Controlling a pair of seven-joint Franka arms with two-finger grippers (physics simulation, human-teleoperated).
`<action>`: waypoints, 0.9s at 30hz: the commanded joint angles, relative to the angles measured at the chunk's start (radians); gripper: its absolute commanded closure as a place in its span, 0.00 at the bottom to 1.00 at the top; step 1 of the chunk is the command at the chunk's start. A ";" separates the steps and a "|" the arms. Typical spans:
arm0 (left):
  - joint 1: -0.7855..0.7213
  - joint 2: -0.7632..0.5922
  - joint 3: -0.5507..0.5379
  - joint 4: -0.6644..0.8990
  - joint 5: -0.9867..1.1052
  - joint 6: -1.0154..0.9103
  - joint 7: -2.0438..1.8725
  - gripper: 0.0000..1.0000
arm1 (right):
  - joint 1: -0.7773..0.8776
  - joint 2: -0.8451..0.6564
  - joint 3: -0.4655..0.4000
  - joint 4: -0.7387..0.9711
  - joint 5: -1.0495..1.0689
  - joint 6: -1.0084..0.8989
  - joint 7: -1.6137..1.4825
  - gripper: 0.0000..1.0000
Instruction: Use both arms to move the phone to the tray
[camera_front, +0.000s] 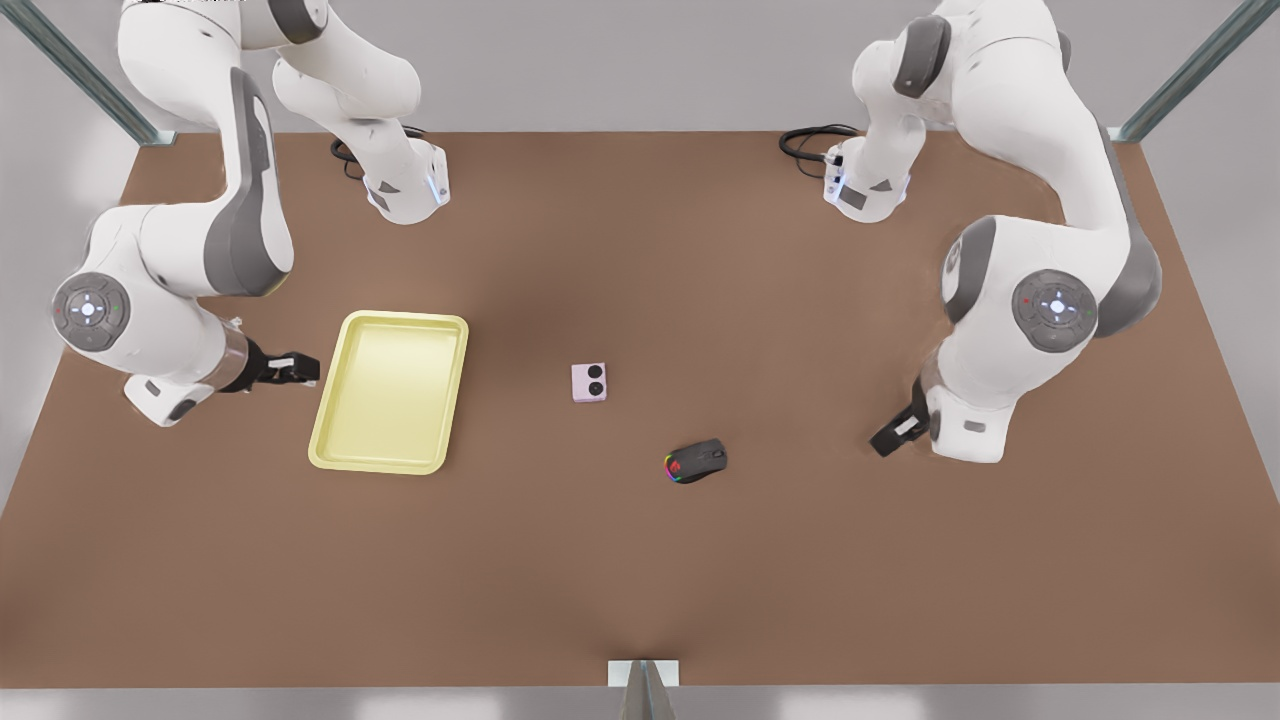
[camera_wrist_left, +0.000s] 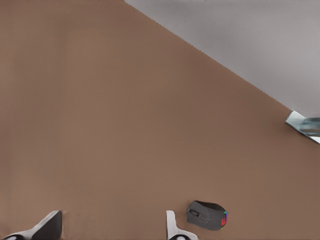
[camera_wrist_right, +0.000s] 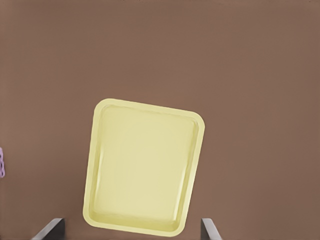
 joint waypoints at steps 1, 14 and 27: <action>0.126 -0.170 -0.096 -0.268 0.112 -0.036 0.722 0.00 | 0.111 0.027 0.019 -0.003 0.001 0.142 0.051 0.00; 0.168 -0.174 -0.135 -0.185 0.000 -0.193 0.739 0.00 | 0.536 0.274 0.020 -0.030 -0.004 0.424 0.720 0.00; 0.168 -0.157 -0.135 -0.185 0.001 -0.190 0.751 0.00 | 0.573 0.400 0.020 -0.165 -0.003 0.694 0.830 0.00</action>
